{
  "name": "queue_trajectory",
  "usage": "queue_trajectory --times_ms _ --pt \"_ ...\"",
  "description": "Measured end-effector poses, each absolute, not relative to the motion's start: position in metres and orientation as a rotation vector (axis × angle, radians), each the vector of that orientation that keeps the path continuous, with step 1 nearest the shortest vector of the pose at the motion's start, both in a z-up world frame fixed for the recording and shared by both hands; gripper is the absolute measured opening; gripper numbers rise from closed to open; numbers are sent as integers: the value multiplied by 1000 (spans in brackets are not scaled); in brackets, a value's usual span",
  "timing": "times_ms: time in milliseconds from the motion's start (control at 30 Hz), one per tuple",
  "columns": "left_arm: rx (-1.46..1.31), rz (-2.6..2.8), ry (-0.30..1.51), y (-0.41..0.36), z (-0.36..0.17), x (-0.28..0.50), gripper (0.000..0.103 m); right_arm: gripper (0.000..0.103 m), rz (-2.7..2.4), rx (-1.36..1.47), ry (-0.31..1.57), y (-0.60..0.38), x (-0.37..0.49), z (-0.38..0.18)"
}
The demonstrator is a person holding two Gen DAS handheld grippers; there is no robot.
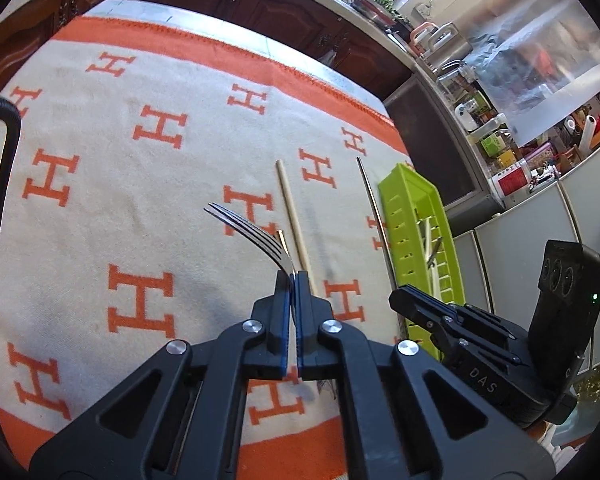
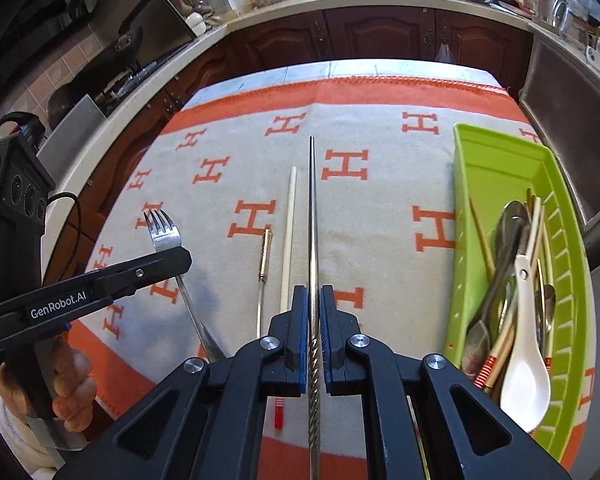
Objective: Organize utensils
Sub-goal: 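Lift the fork and metal chopstick from the cloth with both grippers, then lower the fork and chopstick into the green tray with both grippers and release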
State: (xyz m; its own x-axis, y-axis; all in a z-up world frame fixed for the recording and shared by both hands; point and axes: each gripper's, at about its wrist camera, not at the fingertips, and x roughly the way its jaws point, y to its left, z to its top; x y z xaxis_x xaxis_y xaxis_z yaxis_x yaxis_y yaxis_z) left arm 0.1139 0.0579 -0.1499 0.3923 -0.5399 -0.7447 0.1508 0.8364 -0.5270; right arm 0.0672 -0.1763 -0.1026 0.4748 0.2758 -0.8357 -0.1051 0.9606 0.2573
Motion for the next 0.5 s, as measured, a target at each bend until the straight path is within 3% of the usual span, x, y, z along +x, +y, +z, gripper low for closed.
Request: queue_trajectory --times_ms 500 --pt "-331 -617 1032 4 -73 78 0 5 152 295 942 -253 8 -61"
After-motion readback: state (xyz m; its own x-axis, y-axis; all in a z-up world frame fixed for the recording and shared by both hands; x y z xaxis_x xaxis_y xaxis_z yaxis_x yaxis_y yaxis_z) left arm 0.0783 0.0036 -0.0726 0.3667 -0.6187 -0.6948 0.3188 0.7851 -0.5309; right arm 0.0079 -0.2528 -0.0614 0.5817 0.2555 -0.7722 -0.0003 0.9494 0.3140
